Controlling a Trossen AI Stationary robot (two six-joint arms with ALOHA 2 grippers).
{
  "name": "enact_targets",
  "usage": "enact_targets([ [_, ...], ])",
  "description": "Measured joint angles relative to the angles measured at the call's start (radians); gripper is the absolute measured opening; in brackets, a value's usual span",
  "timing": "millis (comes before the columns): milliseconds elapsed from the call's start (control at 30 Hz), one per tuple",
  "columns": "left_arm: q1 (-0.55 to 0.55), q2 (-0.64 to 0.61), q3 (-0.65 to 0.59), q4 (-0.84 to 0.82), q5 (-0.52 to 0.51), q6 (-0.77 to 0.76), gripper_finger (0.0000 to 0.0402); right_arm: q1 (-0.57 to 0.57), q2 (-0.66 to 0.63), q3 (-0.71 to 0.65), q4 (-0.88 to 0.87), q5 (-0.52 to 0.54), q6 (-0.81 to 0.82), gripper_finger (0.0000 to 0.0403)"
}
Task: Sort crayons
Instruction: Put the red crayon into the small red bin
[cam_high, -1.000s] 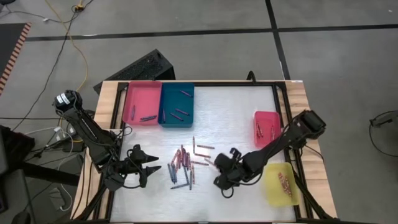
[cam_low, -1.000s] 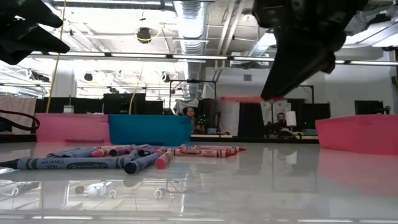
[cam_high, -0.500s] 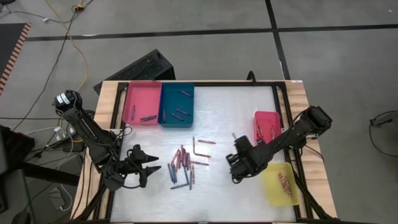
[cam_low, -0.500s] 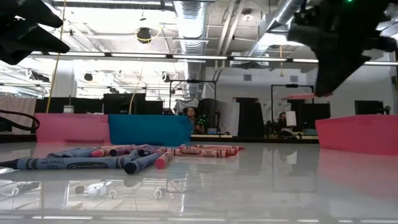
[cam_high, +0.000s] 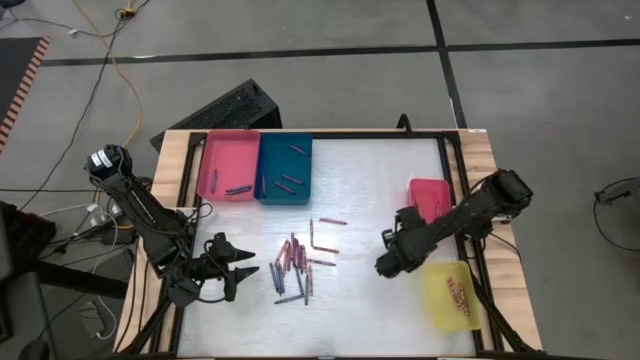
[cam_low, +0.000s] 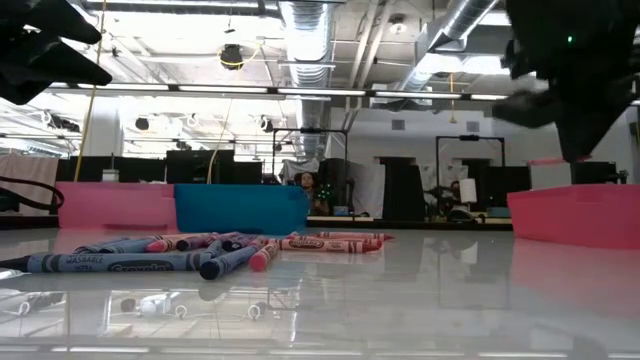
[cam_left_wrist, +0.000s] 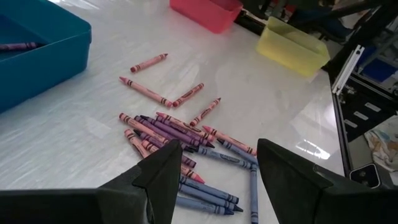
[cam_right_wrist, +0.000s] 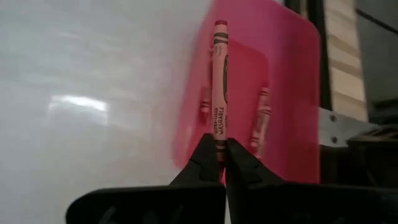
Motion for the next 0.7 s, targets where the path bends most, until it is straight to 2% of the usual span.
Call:
enact_targets([
  [300,0.0,0.0,0.0,-0.001,0.006,-0.003,0.0199,-0.067,0.0,-0.064,0.001,-0.002,0.011,0.0007],
  [700,0.0,0.0,0.0,-0.006,0.011,-0.003,0.0199,-0.249,-0.001,-0.146,0.027,-0.002,-0.168,0.0007],
])
